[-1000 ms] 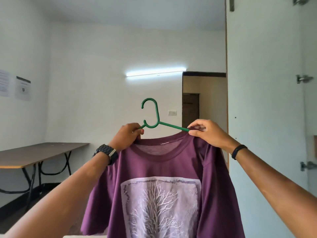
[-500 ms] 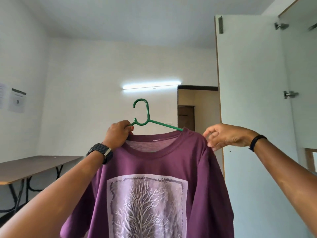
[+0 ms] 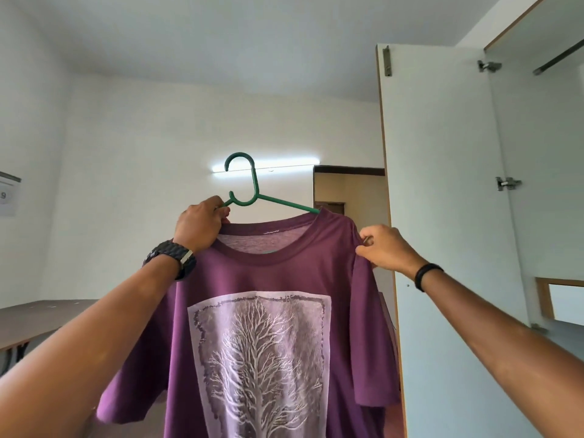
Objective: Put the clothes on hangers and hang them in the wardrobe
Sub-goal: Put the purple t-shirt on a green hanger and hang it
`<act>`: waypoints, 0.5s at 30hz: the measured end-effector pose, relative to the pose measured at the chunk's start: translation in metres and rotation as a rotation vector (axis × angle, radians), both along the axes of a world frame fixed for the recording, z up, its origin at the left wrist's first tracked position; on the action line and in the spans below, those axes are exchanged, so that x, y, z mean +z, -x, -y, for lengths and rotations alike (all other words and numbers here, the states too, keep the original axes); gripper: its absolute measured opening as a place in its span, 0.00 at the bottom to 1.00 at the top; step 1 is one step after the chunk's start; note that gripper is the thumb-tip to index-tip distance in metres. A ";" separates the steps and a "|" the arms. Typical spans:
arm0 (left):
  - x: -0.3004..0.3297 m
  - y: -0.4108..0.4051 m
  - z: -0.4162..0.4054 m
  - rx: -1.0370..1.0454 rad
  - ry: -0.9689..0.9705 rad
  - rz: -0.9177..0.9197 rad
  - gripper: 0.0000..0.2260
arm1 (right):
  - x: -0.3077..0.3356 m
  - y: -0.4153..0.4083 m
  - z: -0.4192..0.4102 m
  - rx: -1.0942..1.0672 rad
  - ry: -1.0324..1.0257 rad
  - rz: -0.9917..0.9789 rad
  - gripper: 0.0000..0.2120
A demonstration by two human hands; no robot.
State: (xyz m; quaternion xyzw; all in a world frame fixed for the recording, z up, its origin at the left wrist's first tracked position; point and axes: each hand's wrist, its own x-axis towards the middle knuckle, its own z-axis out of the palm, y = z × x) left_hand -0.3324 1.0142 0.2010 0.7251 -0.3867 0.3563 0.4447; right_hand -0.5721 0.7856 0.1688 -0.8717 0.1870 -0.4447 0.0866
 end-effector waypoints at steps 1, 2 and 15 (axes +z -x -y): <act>0.003 -0.003 -0.003 0.016 -0.023 0.014 0.07 | 0.006 0.004 0.002 0.078 -0.044 -0.042 0.07; 0.005 -0.006 -0.006 0.034 -0.043 0.029 0.07 | 0.012 0.010 0.004 0.186 -0.131 -0.074 0.07; 0.012 0.014 0.019 -0.100 -0.090 0.045 0.06 | 0.058 -0.007 -0.025 0.169 0.025 -0.142 0.13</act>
